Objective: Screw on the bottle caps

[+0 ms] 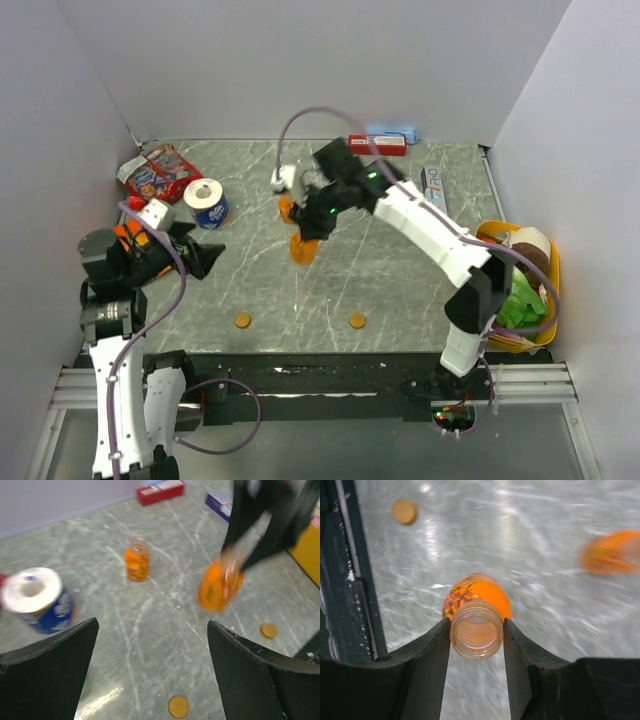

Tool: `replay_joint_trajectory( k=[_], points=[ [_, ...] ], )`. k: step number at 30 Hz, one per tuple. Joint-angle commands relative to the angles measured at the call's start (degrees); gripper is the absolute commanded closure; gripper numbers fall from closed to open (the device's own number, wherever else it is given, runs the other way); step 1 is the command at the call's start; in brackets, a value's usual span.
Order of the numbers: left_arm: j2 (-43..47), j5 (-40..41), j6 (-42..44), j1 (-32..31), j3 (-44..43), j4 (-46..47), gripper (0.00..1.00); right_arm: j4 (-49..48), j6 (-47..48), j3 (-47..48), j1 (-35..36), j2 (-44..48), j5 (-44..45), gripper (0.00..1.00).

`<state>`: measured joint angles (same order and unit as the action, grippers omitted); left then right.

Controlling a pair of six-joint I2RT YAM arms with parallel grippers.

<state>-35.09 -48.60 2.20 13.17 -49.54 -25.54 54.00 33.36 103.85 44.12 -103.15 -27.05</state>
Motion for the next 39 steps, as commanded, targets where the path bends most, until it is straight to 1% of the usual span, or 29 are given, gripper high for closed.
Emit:
replay_joint_trajectory(
  k=[1, 3, 4, 5, 7, 8, 9, 10, 11, 14, 20, 27, 30, 34, 35, 39],
  points=[
    [-0.24, -10.98, 2.73, -2.26, 7.68, 11.37, 0.04, 7.95, 2.14, 7.93, -1.58, 5.59, -3.19, 0.81],
    [-1.20, -9.77, 1.68, -6.65, 9.36, 15.93, 0.04, 8.40, 0.66, 10.92, -1.49, 5.60, -2.84, 0.81],
    [-1.90, -6.54, 1.24, -9.01, 10.07, 16.92, 0.04, 8.93, -0.13, 12.24, -1.58, 5.07, -2.83, 0.81],
    [-2.78, -4.51, 2.10, -14.95, 10.08, 17.45, 0.04, 9.63, -1.71, 15.47, -1.58, 4.63, -3.18, 0.81],
    [-6.21, -0.73, 4.38, -20.96, 9.46, 18.93, 0.04, 12.17, -3.04, 19.52, -1.58, 2.10, -3.80, 0.81],
    [-7.26, 3.03, 4.22, -25.34, 9.46, 20.51, 0.04, 12.62, -4.09, 23.11, -1.58, 1.30, -4.06, 0.81],
    [-9.01, 4.38, 3.61, -26.60, 9.72, 22.36, 0.04, 13.06, -4.53, 24.71, -1.58, -0.28, -4.33, 0.81],
    [-9.73, 4.91, 1.43, -27.23, 10.77, 28.21, 0.04, 13.50, -4.97, 25.95, -1.49, -0.99, -4.33, 0.81],
    [-10.43, 5.87, 0.36, -28.01, 11.13, 30.09, 0.04, 14.37, -4.89, 28.14, -1.49, -1.61, -4.50, 0.81],
    [-13.68, 9.13, -0.35, -29.77, 11.31, 33.87, 0.04, 15.87, -4.54, 30.52, -1.40, -3.28, -5.47, 0.81],
    [-19.30, 9.40, 1.85, -32.94, 10.08, 37.40, 0.04, 16.75, -4.53, 29.83, -0.44, -3.98, -7.32, 0.81],
    [-22.65, 4.39, 2.64, -35.49, 9.55, 38.72, 0.04, 14.91, -6.12, 31.23, 0.53, -5.56, -6.70, 0.81],
    [-22.65, 4.31, 0.62, -36.20, 10.60, 41.18, 0.04, 14.56, -6.38, 31.50, 0.62, -6.09, -6.09, 0.81],
    [-22.56, 1.23, -1.84, -36.46, 9.73, 42.15, 0.04, 14.03, -6.82, 29.83, 0.00, -6.09, -5.38, 0.83],
    [-22.56, 1.14, -3.93, -36.55, 9.81, 42.06, 0.04, 13.86, -7.08, 29.74, -0.52, -6.18, -6.08, 0.83],
    [-23.00, 1.67, -4.66, -36.55, 10.42, 42.67, 0.04, 13.94, -7.35, 31.23, -1.32, -6.19, -12.04, 0.83]
  ],
)
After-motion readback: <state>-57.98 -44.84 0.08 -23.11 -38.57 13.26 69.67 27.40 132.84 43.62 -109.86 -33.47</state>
